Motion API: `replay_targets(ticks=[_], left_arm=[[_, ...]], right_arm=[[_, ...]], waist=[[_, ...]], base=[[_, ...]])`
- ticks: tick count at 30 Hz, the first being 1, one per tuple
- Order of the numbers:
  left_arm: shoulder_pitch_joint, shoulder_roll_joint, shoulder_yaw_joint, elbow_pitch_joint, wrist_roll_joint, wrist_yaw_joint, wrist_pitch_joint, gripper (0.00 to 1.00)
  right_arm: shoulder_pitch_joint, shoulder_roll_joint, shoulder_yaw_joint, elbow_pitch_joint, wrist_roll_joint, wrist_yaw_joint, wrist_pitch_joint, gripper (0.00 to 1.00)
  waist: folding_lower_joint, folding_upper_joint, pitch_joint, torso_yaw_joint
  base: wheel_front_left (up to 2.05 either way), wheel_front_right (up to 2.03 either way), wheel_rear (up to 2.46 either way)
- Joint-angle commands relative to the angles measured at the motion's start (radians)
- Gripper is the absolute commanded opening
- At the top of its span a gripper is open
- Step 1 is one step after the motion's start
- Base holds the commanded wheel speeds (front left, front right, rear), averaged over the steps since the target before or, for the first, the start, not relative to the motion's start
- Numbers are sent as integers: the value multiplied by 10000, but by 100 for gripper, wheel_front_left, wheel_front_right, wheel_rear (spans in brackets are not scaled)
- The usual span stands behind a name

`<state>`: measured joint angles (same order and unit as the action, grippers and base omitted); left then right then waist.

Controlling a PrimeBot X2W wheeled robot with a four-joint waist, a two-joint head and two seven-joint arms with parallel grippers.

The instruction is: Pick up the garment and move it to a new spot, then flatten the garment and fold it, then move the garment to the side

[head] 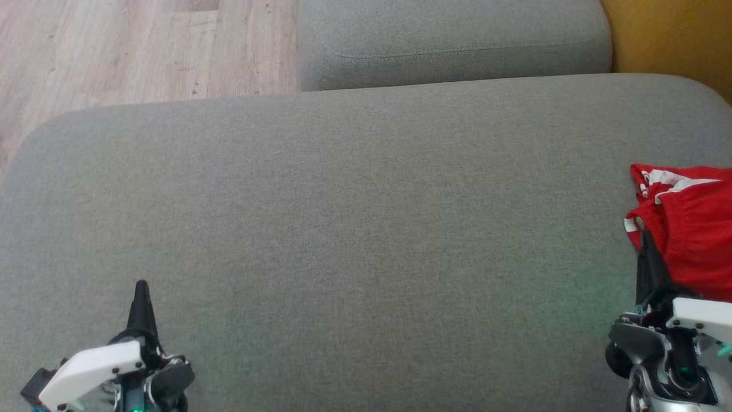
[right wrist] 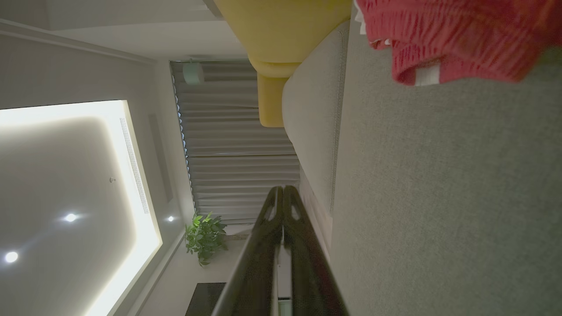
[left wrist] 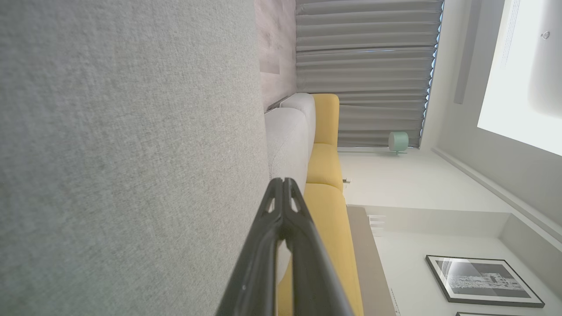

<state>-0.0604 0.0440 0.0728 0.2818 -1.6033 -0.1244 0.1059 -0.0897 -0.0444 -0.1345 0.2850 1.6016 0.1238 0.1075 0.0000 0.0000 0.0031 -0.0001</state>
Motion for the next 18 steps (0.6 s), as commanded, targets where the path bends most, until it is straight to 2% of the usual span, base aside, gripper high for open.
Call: replay_targets(ticks=[1, 18], left_arm=[[-477, 62, 407, -364, -55, -63, 71, 0], [-477, 62, 407, -365, -56, -63, 71, 0]], right_arm=[[-182, -58, 207, -403, 70, 69, 57, 0], [-182, -58, 208, -403, 71, 69, 57, 0]], waist=[[0, 0, 0, 1], [0, 0, 0, 1]], base=[[0, 0, 0], [0, 0, 0]])
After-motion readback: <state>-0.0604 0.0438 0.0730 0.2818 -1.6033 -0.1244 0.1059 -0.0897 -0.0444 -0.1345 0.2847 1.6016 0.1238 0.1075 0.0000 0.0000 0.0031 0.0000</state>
